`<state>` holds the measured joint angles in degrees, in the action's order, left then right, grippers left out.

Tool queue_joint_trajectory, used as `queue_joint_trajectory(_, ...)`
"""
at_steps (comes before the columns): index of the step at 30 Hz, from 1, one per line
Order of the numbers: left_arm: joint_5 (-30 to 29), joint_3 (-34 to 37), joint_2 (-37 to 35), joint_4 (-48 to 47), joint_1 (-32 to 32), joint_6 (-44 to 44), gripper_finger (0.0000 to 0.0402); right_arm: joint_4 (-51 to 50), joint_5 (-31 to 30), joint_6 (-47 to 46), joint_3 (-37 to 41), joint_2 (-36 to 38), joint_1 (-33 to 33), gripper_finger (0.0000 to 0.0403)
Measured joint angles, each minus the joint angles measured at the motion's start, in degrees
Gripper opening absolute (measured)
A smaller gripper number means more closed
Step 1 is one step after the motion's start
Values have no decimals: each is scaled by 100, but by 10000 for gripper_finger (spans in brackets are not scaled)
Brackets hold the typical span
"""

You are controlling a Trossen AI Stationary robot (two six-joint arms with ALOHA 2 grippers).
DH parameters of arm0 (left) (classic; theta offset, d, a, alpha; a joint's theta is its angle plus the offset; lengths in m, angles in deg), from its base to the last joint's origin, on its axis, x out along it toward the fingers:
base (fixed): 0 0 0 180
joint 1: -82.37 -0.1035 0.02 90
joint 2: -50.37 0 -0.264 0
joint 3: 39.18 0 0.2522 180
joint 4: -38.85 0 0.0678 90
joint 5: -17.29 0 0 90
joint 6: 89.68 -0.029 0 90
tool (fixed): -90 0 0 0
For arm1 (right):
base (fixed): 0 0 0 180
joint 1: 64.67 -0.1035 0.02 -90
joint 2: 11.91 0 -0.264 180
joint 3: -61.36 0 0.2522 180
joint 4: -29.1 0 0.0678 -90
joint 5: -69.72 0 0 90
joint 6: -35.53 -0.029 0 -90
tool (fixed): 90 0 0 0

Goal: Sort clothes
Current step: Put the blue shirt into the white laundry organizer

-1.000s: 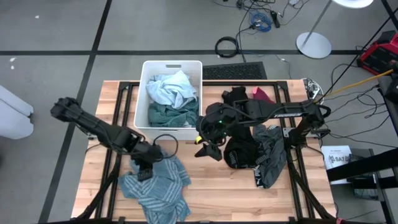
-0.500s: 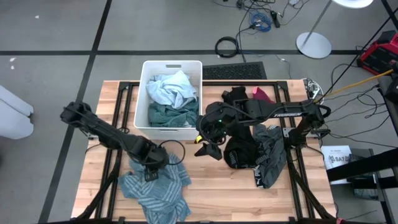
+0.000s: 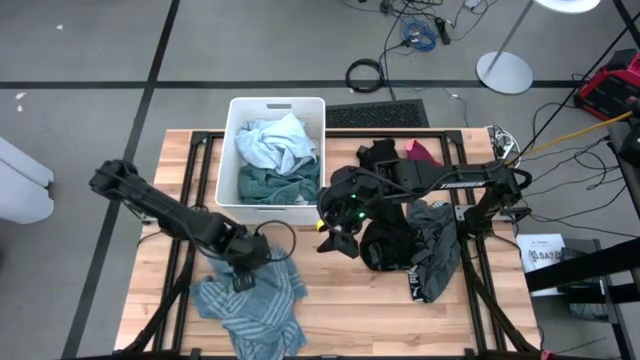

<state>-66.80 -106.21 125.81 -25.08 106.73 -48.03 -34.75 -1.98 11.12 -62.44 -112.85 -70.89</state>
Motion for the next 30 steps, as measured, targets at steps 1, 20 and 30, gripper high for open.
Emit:
queue_joint_trajectory(1, -2, -48, -98, 4, 0, -2, 7, -2, 10, -16, -2, 0, -17, 277)
queue_joint_trajectory(20, 173, -545, -2349, 4717, -114, -799, 3, 766, -46, 696, -2, 0, -327, 277)
queue_joint_trajectory(30, 126, -545, -2644, 5533, -114, -1102, 2, 464, -42, 732, -4, 0, -332, 276)
